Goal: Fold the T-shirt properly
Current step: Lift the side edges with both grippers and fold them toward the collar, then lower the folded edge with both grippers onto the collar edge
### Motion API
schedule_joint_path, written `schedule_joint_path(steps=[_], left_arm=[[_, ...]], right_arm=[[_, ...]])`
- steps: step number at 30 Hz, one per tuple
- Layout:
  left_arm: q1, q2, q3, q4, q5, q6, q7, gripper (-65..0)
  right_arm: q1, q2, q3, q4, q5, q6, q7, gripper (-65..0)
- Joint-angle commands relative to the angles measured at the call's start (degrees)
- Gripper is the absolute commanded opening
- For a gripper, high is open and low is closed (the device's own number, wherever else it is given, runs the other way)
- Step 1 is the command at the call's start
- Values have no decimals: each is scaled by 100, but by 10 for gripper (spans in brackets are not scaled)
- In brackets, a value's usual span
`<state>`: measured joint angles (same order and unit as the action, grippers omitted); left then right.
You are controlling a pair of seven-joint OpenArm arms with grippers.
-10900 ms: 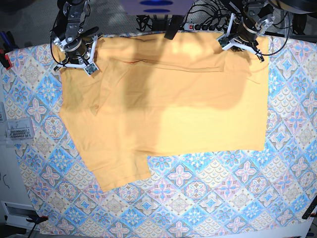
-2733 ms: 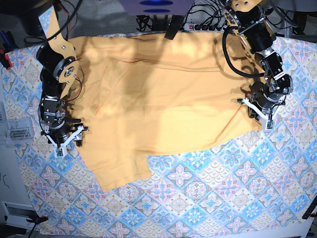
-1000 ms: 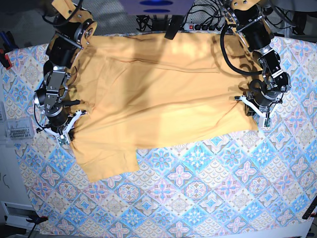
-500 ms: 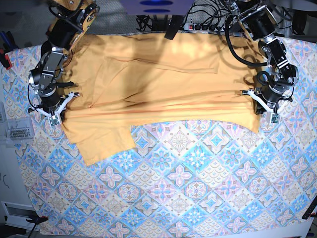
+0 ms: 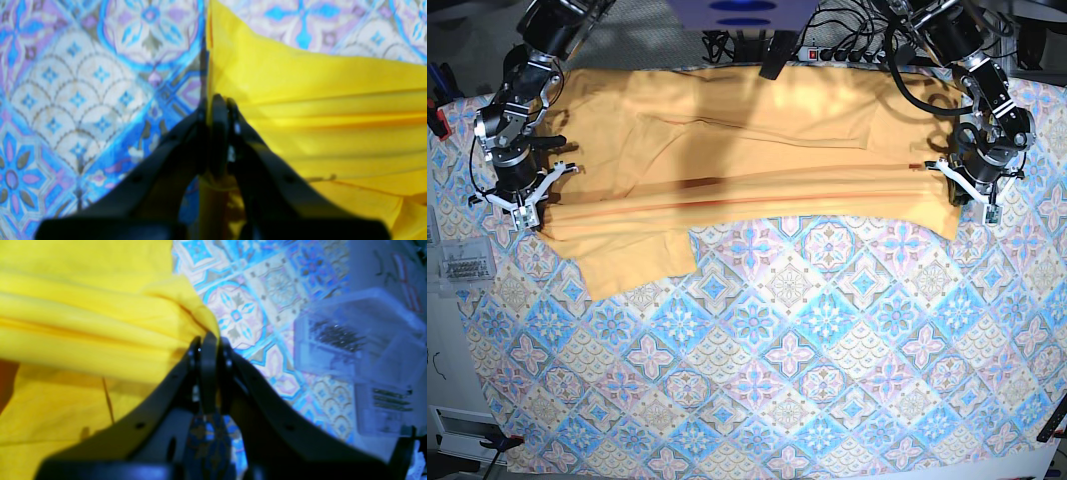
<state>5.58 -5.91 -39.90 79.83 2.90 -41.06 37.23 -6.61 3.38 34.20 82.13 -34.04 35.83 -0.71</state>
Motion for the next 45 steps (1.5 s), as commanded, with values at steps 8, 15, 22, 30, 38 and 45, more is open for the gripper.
schedule_joint_path(steps=[8,15,22,30,38,45], left_arm=[[431,-134,-6,118,40,106,-660,-650],[738,-134,-6,118,66,106,-1011,-650],[888,-134,-6,109,75,106,-1196,-650],[888,-134,-6,91,84,106,-1196,-650],[984,-125,293,91,550,106,-1205,-650],[984,-108,293,83,603,106,-1205,-650]], right_arm=[[24,-78,550,214,50,-194,102,-650],[-99,-87,532,170,42,-194,93,-650],[-99,-87,532,-68,15,-194,67,-650],[-319,-87,532,-103,6,-194,93,-650],[-512,-78,541,-103,6,-186,75,-650],[-512,-61,532,-446,6,-186,67,-648]])
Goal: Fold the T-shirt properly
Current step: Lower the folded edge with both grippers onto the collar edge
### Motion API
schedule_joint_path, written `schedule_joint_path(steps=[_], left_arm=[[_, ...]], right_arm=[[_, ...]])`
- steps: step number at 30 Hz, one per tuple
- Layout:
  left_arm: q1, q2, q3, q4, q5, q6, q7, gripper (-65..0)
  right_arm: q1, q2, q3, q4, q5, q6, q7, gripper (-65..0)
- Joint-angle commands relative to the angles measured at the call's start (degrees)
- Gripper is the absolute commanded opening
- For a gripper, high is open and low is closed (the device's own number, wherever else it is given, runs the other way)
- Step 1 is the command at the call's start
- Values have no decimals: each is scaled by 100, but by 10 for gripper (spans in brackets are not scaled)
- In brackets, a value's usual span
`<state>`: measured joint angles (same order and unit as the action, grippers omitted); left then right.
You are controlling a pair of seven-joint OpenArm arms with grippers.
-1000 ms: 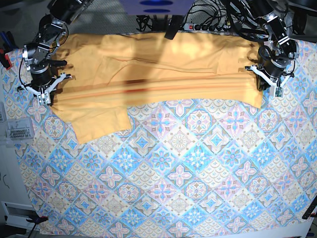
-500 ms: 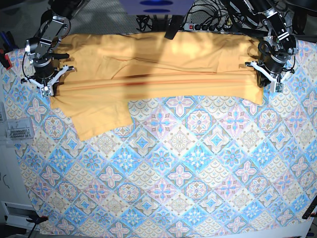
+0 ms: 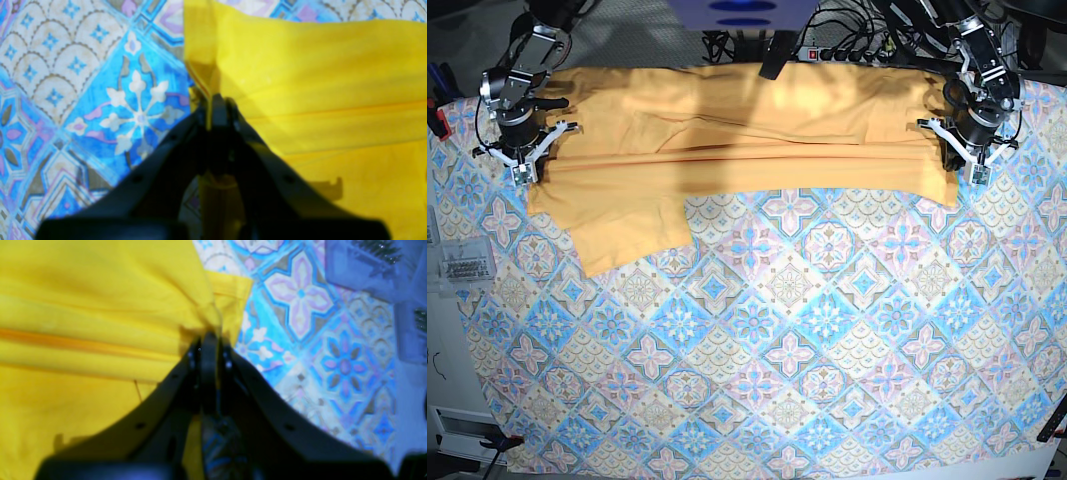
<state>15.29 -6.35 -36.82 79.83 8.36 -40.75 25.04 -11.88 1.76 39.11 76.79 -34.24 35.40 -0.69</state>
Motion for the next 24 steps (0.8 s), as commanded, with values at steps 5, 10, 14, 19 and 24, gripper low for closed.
schedule_joint_path(steps=[5,10,14,19,24], left_arm=[[5,-64,-235,135,-234,75,15,-650],[137,-64,-472,487,-770,75,6,-650],[304,-55,-472,733,-805,75,33,-650],[559,-55,-472,953,-832,75,24,-650],[717,-64,-472,953,-779,75,24,-650]], right_arm=[[-3,101,40,52,26,-142,91,-650],[23,92,40,52,26,-142,82,-649],[32,92,40,52,26,-142,73,-649],[32,83,40,35,26,-142,73,-648],[32,83,40,26,26,-142,73,-648]])
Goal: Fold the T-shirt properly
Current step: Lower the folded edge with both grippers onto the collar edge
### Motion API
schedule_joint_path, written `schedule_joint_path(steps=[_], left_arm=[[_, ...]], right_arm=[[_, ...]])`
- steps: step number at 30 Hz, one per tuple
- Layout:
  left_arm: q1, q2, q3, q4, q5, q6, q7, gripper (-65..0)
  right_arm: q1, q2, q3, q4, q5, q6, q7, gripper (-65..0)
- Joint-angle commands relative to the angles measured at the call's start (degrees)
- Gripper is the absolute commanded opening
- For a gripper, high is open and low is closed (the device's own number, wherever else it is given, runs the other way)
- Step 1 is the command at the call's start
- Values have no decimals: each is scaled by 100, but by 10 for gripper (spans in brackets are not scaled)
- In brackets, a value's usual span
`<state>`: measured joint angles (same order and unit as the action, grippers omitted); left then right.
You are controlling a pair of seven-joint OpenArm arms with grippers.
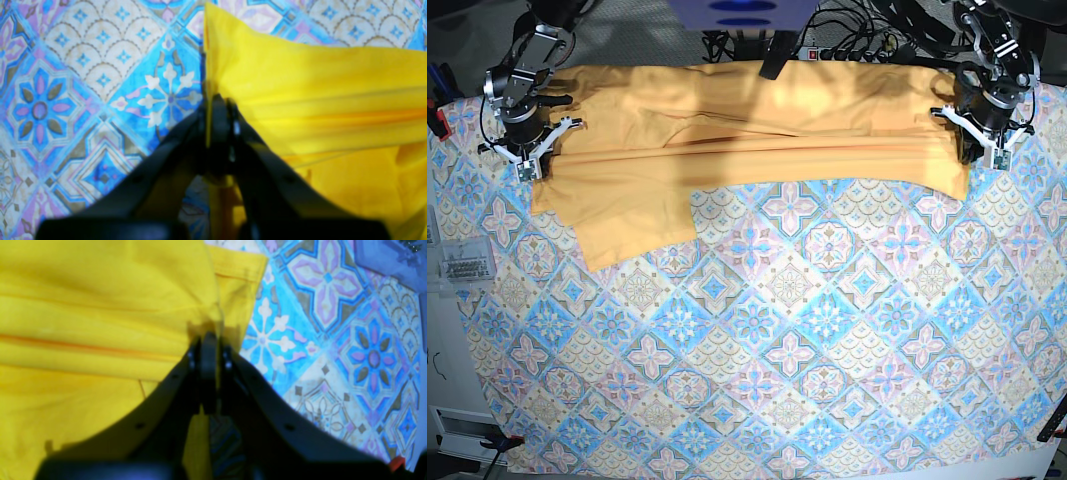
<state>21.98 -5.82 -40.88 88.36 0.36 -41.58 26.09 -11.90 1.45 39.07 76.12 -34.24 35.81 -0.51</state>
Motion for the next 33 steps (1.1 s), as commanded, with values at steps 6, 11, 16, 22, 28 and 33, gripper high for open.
schedule_joint_path(steps=[6,11,16,22,28,33], left_arm=[[128,-116,-66,101,47,158,-46,-650],[224,-125,-66,57,65,158,-81,-650],[-4,-108,-57,-524,707,158,-81,-650],[-119,15,-66,-699,1111,158,-90,-645],[-136,24,-66,-699,1120,158,-90,-582],[-136,24,-66,-699,1102,158,-108,-463]], right_arm=[[34,114,45,85,26,-183,56,-648],[34,114,45,85,26,-183,56,-648],[34,105,45,120,26,-183,82,-647],[25,105,45,129,26,-183,91,-607],[34,105,71,138,26,-183,91,-530],[43,105,80,164,52,-192,100,-444]])
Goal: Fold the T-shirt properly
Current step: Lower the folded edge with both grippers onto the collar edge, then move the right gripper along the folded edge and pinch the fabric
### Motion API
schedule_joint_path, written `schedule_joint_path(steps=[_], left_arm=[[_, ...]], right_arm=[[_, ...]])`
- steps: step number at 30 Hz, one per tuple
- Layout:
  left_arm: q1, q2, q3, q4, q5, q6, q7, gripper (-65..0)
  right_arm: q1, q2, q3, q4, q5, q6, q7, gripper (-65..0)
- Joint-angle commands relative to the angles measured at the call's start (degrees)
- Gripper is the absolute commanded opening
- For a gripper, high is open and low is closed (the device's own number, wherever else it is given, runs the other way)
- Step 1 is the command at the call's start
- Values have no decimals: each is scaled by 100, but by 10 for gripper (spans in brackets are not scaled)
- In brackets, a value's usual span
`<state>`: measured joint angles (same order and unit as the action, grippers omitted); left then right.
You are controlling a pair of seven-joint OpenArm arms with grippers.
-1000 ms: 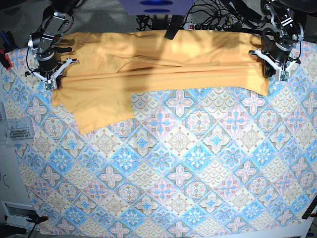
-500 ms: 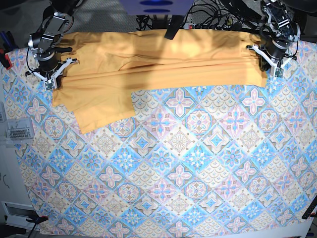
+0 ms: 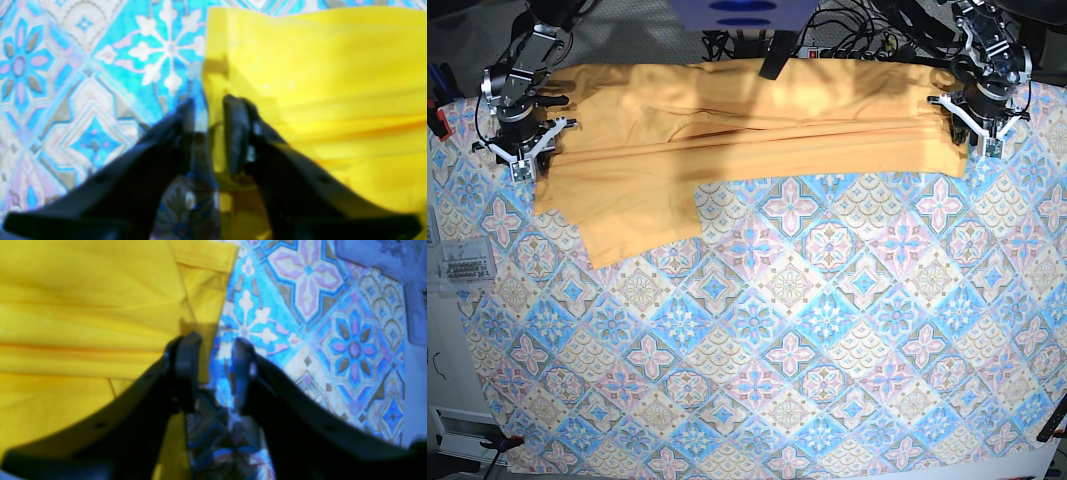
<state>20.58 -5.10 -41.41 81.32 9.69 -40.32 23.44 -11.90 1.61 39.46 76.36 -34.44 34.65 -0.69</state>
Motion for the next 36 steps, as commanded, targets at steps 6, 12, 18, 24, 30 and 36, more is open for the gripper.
schedule_joint_path(steps=[6,12,18,24,30,36], left_arm=[[-225,31,-13,4,178,32,-89,-426],[-462,137,-22,22,178,32,-89,-431],[-392,216,-22,48,231,32,-89,-431],[-278,189,-22,40,231,32,-89,-431],[-260,189,-22,40,231,32,-98,-431],[-260,189,-22,40,231,32,-98,-431]], right_arm=[[52,-51,128,263,81,-76,653,-372],[342,-165,269,474,81,-76,706,-350],[315,-156,295,544,81,-76,697,-351],[351,-332,726,791,81,-76,715,-351],[579,-358,-83,914,55,-76,671,-351],[957,-191,-944,905,46,-59,-138,-350]])
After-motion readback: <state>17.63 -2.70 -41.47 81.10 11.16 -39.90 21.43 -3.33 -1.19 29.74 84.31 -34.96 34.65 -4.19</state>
